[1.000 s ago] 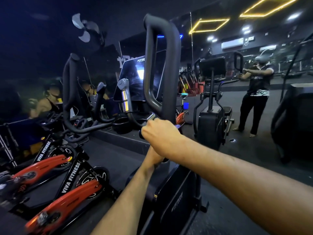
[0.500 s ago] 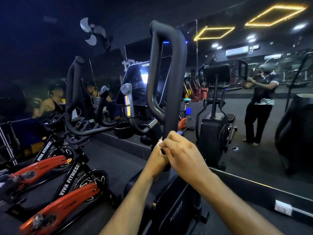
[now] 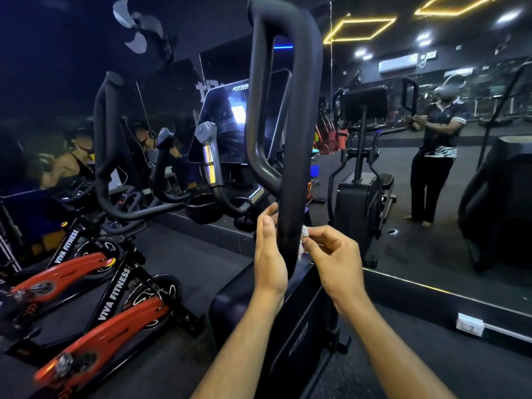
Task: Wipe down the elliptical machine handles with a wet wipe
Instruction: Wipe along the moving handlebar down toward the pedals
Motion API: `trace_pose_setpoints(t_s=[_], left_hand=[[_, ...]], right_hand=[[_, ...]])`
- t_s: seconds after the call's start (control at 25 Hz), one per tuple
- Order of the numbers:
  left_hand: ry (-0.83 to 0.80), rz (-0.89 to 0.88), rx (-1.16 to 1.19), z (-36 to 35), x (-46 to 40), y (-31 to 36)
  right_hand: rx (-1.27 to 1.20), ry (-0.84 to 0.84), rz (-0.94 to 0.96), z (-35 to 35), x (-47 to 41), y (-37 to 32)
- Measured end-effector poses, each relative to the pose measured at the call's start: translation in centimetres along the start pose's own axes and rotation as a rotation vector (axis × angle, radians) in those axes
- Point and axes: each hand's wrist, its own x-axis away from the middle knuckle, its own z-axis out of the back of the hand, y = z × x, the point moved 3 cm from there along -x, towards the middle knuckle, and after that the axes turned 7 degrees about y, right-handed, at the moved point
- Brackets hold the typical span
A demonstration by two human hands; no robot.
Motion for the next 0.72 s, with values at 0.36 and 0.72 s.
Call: trace_pose_setpoints(t_s=[0.36, 0.72], left_hand=[[0.155, 0.026, -0.007, 0.5, -1.2, -1.9], [0.190, 0.117, -0.061, 0.2, -0.8, -1.5]], right_hand=[[-0.492, -0.390, -0.470, -3.7, -1.5, 3.7], [-0.658, -0.332, -0.304, -2.8, -5.9, 1.4]])
